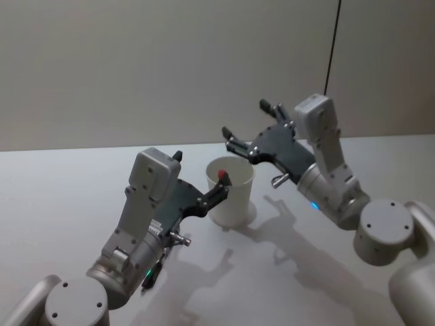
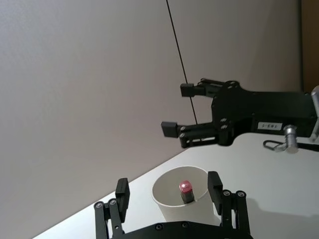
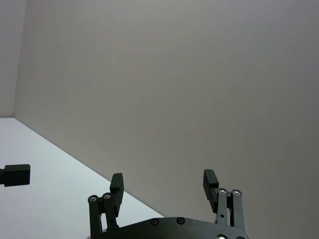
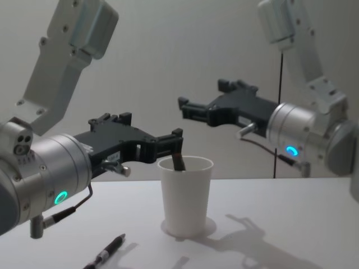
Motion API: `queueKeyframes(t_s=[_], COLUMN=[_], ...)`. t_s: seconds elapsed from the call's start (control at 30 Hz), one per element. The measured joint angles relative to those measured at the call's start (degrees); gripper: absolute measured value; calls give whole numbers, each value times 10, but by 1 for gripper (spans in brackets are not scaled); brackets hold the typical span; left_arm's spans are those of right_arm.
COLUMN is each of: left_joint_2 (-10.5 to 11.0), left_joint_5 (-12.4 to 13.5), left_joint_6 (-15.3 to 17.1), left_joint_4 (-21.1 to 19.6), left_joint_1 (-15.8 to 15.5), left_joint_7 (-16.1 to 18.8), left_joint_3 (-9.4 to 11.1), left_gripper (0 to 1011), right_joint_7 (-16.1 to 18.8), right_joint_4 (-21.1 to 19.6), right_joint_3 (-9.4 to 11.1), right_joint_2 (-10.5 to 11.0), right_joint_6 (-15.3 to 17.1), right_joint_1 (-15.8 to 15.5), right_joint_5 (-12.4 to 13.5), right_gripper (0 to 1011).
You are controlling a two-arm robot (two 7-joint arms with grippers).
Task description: Place the pen into the pen holder.
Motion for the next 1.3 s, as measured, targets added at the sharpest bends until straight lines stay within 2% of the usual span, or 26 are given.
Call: queueKeyframes(t_s=[0.07,0.13,0.2,0.33,0.43,0.73,1.07,1.3], left_joint_2=[0,0,0,0,0,0,0,0], left_joint_5=[0,0,0,0,0,0,0,0], left_joint_6=[0,0,0,0,0,0,0,0], left_joint_4=[0,0,0,0,0,0,0,0], left_joint_1=[0,0,0,0,0,0,0,0], left_joint_7=[0,0,0,0,0,0,0,0], left_joint_3=[0,0,0,0,0,0,0,0], left_gripper=[1000,1000,1000,1000,1000,1000,1000,1000], right_joint_7=[-11,-15,-34,-55,-81,-143,-190,-213], right_joint_4=[-30,-38,-69,-102,-141,-235,-305,-336], right_joint_3=[1,2,3,4,5,10,15,16], right_joint_2=[7,9,15,22,31,56,77,86], right_joint_6=[10,14,27,42,63,112,148,162], right_joint_1=[-15,-19,-34,-52,-74,-135,-187,-213], right_joint_5=[-1,-2,-4,-6,-6,6,17,21], right_gripper=[1001,1001,1001,1001,1001,1002,1001,1001])
